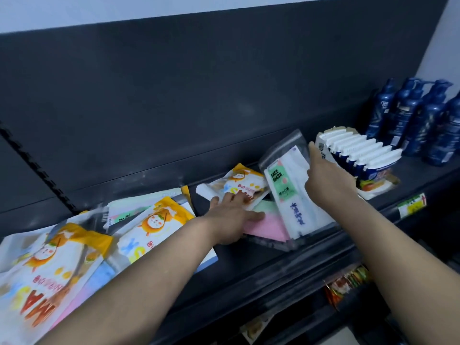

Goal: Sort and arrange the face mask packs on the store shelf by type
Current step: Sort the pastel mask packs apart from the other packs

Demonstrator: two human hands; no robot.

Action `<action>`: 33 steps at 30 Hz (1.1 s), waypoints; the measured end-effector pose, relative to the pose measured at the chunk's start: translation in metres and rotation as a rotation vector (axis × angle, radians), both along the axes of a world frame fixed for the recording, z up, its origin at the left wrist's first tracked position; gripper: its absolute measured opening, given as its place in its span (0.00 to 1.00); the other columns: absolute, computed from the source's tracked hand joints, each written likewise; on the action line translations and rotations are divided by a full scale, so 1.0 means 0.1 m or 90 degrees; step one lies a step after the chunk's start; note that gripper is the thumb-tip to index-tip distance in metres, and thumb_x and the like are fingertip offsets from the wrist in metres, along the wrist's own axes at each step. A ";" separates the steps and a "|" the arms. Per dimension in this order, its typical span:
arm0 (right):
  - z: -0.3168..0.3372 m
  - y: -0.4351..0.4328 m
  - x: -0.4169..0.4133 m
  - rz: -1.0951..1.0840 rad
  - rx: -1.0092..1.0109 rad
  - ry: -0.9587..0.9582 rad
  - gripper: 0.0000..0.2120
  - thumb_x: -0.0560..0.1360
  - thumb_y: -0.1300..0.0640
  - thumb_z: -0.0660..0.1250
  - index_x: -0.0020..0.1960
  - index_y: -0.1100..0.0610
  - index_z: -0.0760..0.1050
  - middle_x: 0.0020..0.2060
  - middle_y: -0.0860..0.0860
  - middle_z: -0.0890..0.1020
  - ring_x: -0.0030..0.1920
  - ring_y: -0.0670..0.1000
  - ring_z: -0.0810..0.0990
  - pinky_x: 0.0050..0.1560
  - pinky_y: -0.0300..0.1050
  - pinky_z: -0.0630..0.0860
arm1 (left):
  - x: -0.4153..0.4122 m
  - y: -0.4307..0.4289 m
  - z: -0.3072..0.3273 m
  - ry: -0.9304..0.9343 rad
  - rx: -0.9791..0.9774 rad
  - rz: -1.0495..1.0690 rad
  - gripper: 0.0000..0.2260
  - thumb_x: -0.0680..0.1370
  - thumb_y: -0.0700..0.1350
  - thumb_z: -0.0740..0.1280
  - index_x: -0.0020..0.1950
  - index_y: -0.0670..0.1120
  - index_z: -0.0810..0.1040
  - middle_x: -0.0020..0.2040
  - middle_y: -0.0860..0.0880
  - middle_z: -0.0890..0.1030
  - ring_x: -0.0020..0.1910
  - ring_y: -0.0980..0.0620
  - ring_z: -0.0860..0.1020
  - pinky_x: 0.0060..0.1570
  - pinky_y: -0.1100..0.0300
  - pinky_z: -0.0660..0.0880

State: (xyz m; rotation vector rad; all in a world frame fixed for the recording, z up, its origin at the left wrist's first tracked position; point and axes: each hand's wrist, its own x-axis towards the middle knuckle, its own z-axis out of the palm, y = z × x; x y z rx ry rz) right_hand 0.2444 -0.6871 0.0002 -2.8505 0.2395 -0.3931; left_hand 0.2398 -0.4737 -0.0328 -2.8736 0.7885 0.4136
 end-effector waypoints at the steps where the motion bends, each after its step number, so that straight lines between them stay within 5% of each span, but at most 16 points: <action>1: 0.00 -0.02 -0.01 0.006 0.041 -0.002 0.35 0.76 0.66 0.56 0.78 0.53 0.45 0.51 0.57 0.80 0.40 0.56 0.74 0.32 0.45 0.65 | -0.02 0.00 0.00 -0.011 -0.006 -0.024 0.32 0.77 0.40 0.63 0.74 0.67 0.58 0.76 0.47 0.54 0.73 0.43 0.54 0.67 0.41 0.56; 4: -0.04 -0.04 -0.03 0.036 0.107 0.038 0.32 0.77 0.64 0.56 0.77 0.52 0.48 0.56 0.60 0.78 0.49 0.59 0.77 0.43 0.49 0.70 | -0.03 0.07 0.01 -0.086 -0.012 -0.048 0.34 0.75 0.36 0.62 0.73 0.66 0.61 0.72 0.48 0.60 0.69 0.45 0.58 0.63 0.47 0.62; 8: -0.10 -0.03 -0.11 0.042 0.085 0.120 0.29 0.78 0.62 0.55 0.76 0.53 0.50 0.63 0.60 0.75 0.60 0.61 0.76 0.57 0.53 0.73 | -0.08 0.15 0.00 -0.195 -0.063 0.067 0.23 0.77 0.38 0.62 0.69 0.57 0.71 0.65 0.48 0.68 0.65 0.45 0.66 0.61 0.52 0.68; 13: -0.17 0.02 -0.14 0.029 0.136 0.092 0.27 0.79 0.60 0.56 0.76 0.51 0.53 0.57 0.58 0.79 0.53 0.59 0.78 0.49 0.51 0.74 | -0.17 0.18 -0.04 -0.108 -0.300 0.314 0.13 0.76 0.42 0.62 0.59 0.42 0.77 0.57 0.43 0.79 0.56 0.44 0.77 0.51 0.58 0.73; 18: -0.23 0.16 -0.02 0.121 0.179 0.103 0.26 0.79 0.59 0.57 0.75 0.52 0.55 0.61 0.59 0.77 0.58 0.61 0.76 0.53 0.52 0.72 | -0.26 0.16 -0.08 -0.014 -0.413 0.493 0.17 0.77 0.43 0.63 0.66 0.43 0.74 0.62 0.44 0.78 0.59 0.43 0.77 0.57 0.57 0.75; 23: -0.28 0.21 0.28 0.207 0.137 0.162 0.24 0.78 0.58 0.57 0.74 0.53 0.59 0.66 0.58 0.74 0.63 0.60 0.74 0.58 0.52 0.71 | -0.35 -0.04 -0.01 0.017 -0.630 0.658 0.13 0.77 0.37 0.62 0.60 0.33 0.75 0.50 0.43 0.78 0.48 0.45 0.77 0.42 0.62 0.70; 25: -0.30 0.17 0.37 0.242 0.140 0.163 0.23 0.77 0.59 0.57 0.72 0.53 0.61 0.64 0.58 0.75 0.61 0.60 0.75 0.57 0.51 0.72 | -0.39 -0.15 -0.04 0.034 -0.699 0.723 0.17 0.77 0.37 0.63 0.63 0.30 0.71 0.54 0.37 0.79 0.51 0.40 0.78 0.41 0.61 0.70; 29: -0.38 0.08 0.51 0.295 0.177 0.171 0.21 0.78 0.58 0.58 0.70 0.56 0.63 0.63 0.58 0.76 0.61 0.61 0.75 0.56 0.50 0.72 | -0.42 -0.38 -0.10 -0.015 -0.795 0.843 0.12 0.74 0.33 0.61 0.56 0.32 0.75 0.54 0.31 0.78 0.46 0.41 0.77 0.38 0.58 0.70; 33: -0.49 0.00 0.50 0.335 0.190 0.197 0.17 0.79 0.58 0.59 0.67 0.59 0.65 0.61 0.60 0.76 0.59 0.61 0.75 0.52 0.49 0.71 | -0.39 -0.60 -0.08 -0.026 -0.936 0.969 0.10 0.76 0.32 0.57 0.51 0.39 0.77 0.43 0.42 0.81 0.39 0.47 0.77 0.40 0.56 0.75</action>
